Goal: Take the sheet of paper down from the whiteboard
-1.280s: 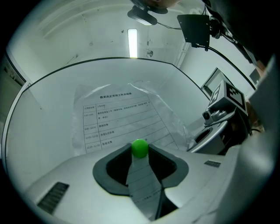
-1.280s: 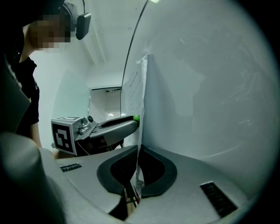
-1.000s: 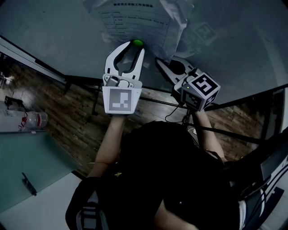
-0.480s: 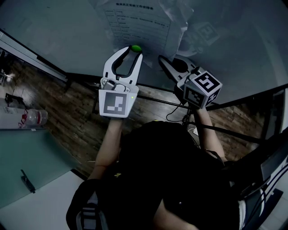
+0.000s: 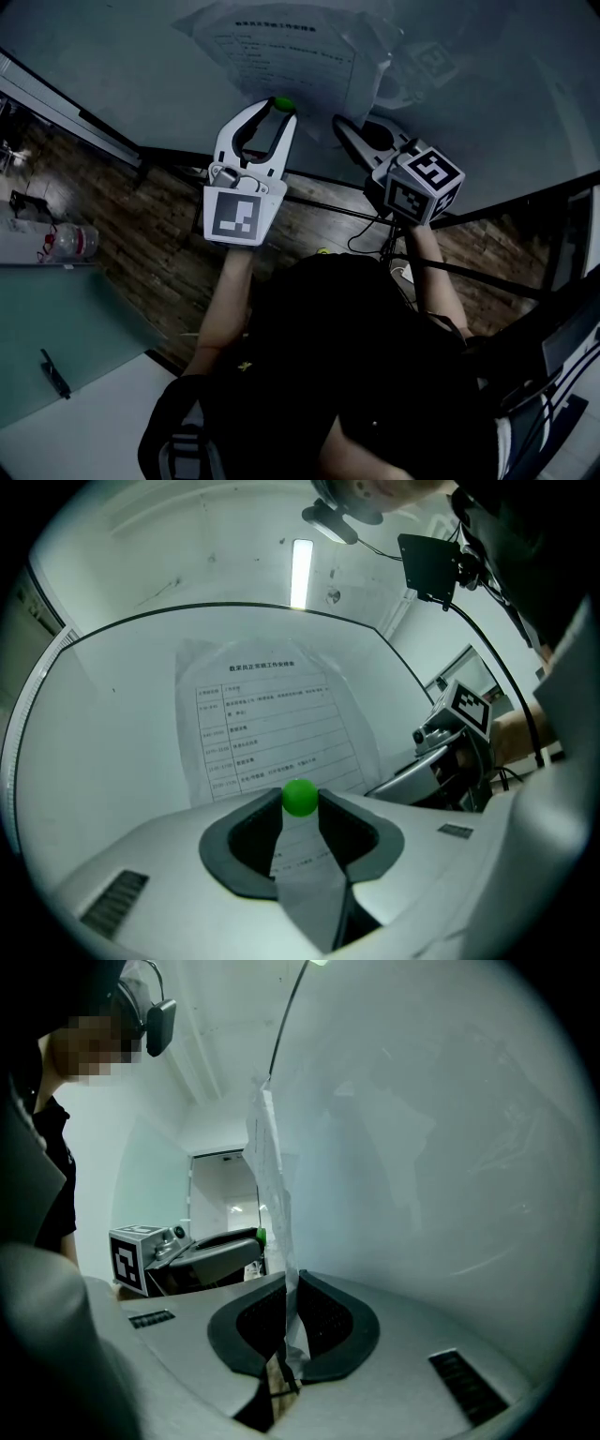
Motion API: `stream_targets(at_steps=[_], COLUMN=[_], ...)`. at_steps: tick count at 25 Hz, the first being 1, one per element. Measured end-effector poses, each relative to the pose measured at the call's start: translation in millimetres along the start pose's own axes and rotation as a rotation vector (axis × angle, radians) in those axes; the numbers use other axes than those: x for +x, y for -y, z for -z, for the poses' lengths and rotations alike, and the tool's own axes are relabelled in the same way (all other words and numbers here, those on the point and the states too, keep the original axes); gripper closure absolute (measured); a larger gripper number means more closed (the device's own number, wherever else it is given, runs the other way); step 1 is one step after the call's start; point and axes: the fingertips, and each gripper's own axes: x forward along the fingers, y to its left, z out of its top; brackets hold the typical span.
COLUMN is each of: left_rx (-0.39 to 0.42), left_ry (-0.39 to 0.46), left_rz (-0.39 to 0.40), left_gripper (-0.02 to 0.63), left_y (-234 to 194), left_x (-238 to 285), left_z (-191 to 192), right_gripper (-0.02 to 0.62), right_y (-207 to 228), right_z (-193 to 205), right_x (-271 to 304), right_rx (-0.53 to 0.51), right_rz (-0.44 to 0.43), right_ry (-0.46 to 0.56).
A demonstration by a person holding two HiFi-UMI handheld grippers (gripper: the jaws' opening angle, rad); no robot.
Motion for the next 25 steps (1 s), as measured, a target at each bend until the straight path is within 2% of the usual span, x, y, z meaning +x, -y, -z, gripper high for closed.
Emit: stream_targets(at_steps=[9,25], left_rx=[-0.017,-0.055], left_ry=[0.004,-0.005], left_rz=[0.002,0.076], left_gripper=[0.468,0.468], left_y=[4,11], left_x=[-7,-11], left_z=[-9,-21], right_gripper=[0.598,0.598], right_y=[-11,-27], right_z=[-5,-10], right_x=[-9,-20], right_rx=[0.001,0.008], right_rz=[-0.001,0.054], right_ry=[-0.01,-0.036])
